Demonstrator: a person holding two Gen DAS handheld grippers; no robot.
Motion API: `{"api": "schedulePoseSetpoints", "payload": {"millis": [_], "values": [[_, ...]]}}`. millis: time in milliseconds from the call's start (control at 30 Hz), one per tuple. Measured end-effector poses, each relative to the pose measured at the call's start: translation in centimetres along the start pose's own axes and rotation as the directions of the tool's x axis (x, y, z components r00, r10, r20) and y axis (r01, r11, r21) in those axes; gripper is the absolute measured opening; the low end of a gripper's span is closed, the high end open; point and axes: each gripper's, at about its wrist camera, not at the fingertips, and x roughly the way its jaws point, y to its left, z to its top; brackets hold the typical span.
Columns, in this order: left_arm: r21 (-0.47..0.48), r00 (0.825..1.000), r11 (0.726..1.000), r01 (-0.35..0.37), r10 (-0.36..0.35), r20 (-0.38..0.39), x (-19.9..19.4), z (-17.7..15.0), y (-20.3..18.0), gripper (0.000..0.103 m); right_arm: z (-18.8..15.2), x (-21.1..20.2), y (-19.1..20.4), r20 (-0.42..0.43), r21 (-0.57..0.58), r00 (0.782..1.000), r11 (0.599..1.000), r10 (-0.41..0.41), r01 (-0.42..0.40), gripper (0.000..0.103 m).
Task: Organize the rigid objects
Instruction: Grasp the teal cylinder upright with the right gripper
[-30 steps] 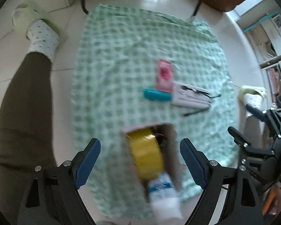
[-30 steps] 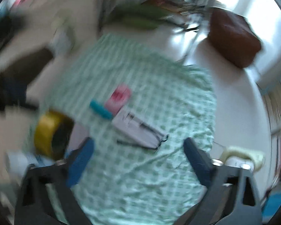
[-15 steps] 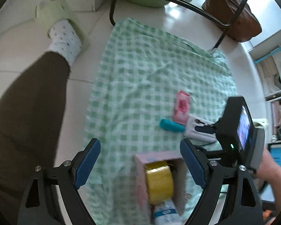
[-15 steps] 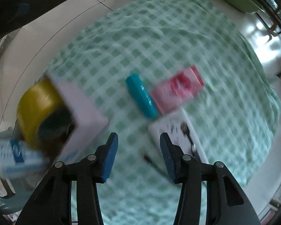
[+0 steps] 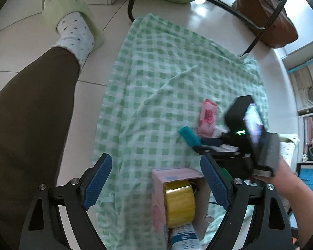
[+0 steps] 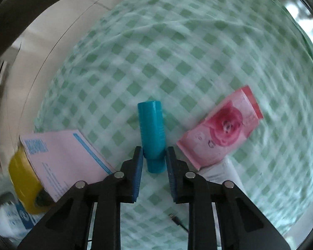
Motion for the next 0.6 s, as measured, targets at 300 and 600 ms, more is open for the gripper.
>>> {"api": "schedulePoseSetpoints", "payload": {"millis": [300, 600], "values": [[-0.004, 0.995, 1.0, 0.008, -0.009, -0.101, 1.2, 0.0, -1.0, 0.086, -7.1, -7.6, -2.3, 0.225, 0.219, 0.968, 0.962, 0.115, -0.165, 0.003], [-0.005, 0.995, 0.999, 0.036, -0.036, -0.091, -2.0, -2.4, -1.2, 0.086, -14.8, -4.9, 0.1, 0.027, 0.362, 1.0, 0.932, 0.003, -0.012, 0.008]]}}
